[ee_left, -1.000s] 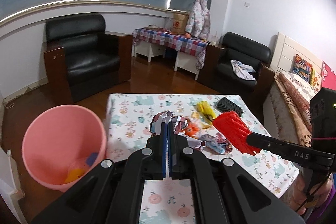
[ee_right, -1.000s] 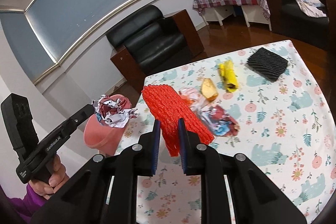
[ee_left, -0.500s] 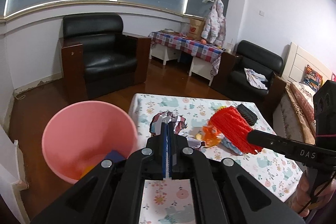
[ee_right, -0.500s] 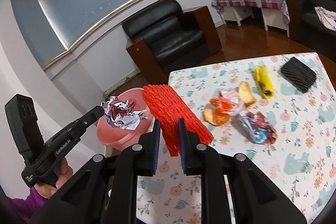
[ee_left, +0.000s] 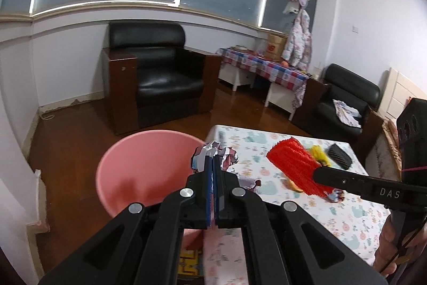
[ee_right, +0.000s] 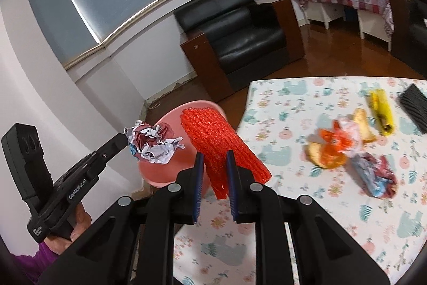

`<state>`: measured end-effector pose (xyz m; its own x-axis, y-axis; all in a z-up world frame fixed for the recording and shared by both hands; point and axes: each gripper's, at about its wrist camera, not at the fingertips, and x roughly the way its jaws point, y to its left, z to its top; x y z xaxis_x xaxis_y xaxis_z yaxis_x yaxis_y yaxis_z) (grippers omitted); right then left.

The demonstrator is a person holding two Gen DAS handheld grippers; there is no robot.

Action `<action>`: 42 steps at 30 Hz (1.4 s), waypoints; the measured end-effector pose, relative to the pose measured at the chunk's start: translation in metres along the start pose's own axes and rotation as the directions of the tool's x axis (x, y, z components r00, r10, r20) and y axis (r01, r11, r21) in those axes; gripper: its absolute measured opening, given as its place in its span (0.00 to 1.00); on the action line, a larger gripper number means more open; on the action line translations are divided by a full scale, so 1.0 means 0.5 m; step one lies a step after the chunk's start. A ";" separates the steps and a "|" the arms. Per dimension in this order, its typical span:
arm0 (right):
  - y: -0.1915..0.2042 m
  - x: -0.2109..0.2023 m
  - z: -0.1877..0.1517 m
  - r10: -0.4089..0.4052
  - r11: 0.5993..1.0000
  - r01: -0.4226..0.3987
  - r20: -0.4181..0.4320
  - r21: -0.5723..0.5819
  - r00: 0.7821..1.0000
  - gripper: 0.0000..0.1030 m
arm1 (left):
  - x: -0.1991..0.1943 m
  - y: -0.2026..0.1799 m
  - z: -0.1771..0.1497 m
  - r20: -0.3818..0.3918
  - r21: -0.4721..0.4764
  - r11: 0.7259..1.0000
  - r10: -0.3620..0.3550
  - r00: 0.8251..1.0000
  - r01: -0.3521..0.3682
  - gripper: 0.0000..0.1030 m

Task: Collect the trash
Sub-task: 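Carry the red net and foil over the pink bin and open both tools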

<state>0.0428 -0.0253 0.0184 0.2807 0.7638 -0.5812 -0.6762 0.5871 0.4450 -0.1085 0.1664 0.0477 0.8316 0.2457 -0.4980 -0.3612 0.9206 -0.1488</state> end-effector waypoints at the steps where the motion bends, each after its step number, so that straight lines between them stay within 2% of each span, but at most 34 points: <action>1: 0.010 0.013 0.003 0.010 1.000 -0.010 -0.008 -0.006 1.000 0.17 | -0.001 0.015 -0.002 -0.003 -0.007 1.000 0.014 1.000 -0.014 0.00; 12: 0.088 0.124 0.018 0.069 0.996 -0.074 -0.090 -0.053 0.994 0.17 | 0.011 0.113 -0.017 -0.035 -0.064 0.995 0.077 0.996 -0.079 0.00; 22: 0.106 0.212 0.015 0.109 0.993 -0.114 -0.155 -0.022 0.982 0.17 | 0.063 0.130 -0.034 -0.086 -0.073 0.992 0.093 0.992 -0.099 0.00; 31: 0.094 0.256 0.001 0.121 0.993 -0.121 -0.197 0.014 0.973 0.17 | 0.110 0.137 -0.052 -0.132 -0.070 0.991 0.103 0.986 -0.113 0.00; 32: 0.094 0.260 0.001 0.121 0.993 -0.121 -0.199 0.015 0.972 0.17 | 0.112 0.137 -0.053 -0.132 -0.068 0.991 0.104 0.986 -0.114 0.01; 37: 0.091 0.279 0.003 0.114 0.993 -0.113 -0.214 0.016 0.970 0.17 | 0.117 0.141 -0.058 -0.131 -0.072 0.990 0.114 0.985 -0.124 0.23; 42: 0.095 0.290 0.000 0.098 0.995 -0.099 -0.234 0.006 0.967 0.18 | 0.122 0.145 -0.061 -0.138 -0.082 0.988 0.116 0.984 -0.128 0.25</action>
<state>0.0514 0.1134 -0.0445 0.0457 0.7335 -0.6782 -0.6964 0.5101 0.5048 -0.0968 0.2387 -0.0193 0.7179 0.3067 -0.6249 -0.4980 0.8535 -0.1533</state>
